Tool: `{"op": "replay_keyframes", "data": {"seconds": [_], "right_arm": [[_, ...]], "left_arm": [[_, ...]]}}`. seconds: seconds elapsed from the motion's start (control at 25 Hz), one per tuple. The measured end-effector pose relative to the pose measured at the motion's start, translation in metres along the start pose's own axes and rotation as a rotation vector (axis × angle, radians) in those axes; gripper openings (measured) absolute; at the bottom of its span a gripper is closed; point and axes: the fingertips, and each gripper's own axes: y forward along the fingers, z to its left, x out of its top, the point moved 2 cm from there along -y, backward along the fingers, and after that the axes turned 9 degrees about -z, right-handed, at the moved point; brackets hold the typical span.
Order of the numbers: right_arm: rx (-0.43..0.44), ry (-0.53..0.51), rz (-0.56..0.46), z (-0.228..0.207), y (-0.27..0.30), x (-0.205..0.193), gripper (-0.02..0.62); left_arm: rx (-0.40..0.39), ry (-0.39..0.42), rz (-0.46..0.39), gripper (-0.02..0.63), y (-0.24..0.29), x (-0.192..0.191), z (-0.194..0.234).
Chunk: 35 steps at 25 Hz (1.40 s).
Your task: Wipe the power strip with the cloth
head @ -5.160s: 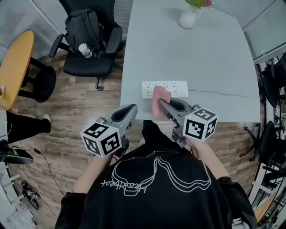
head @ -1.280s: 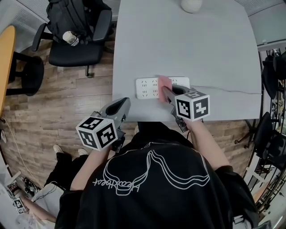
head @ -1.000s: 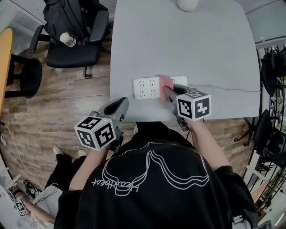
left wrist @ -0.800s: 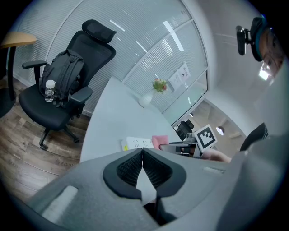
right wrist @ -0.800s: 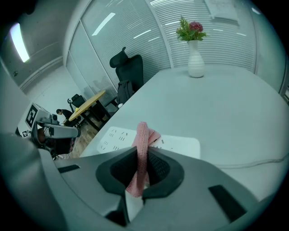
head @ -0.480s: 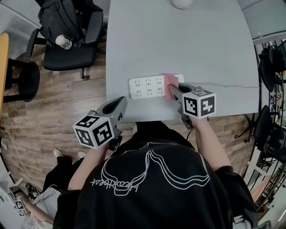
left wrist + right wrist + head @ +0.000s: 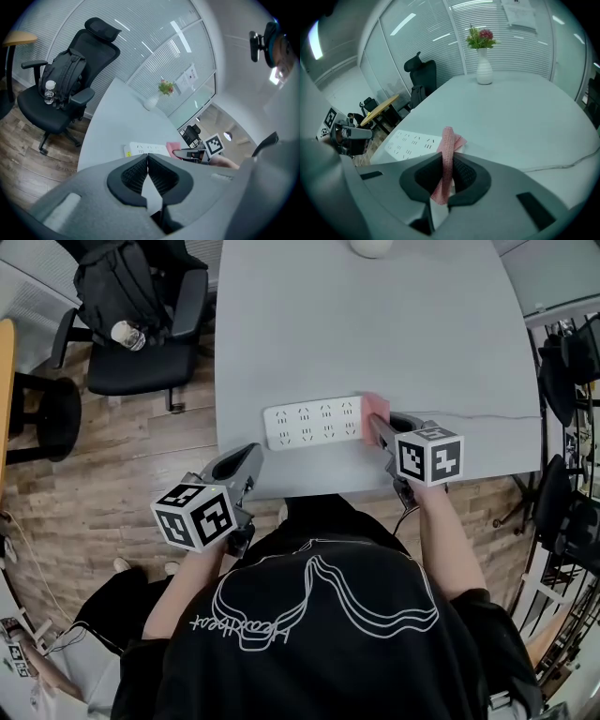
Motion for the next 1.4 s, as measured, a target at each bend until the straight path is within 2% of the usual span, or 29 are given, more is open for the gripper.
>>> {"op": "replay_keyframes", "data": {"seconds": [0.36,0.6,0.8,1.08,1.4], "right_arm": [[-0.054,-0.002,-0.010,-0.024,-0.008,0.000,0.041],[-0.040,0.045,-0.017,-0.026,-0.009,0.001,0.038],[-0.031,0.026,-0.048,-0.016,-0.015,0.012,0.038],[0.046,-0.024,-0.110,0.022,-0.017,0.041,0.038],[0.171,-0.069,-0.110,0.077,0.002,0.048,0.038]], "left_arm": [[0.010,-0.011,0.009,0.014,0.003,-0.004,-0.001],[0.016,-0.021,0.007,0.014,0.003,-0.006,0.000],[0.027,-0.026,-0.001,0.014,0.000,-0.005,0.002],[0.041,-0.032,-0.014,0.014,-0.007,-0.003,0.005],[0.063,-0.044,-0.028,0.014,-0.016,-0.005,0.008]]}}
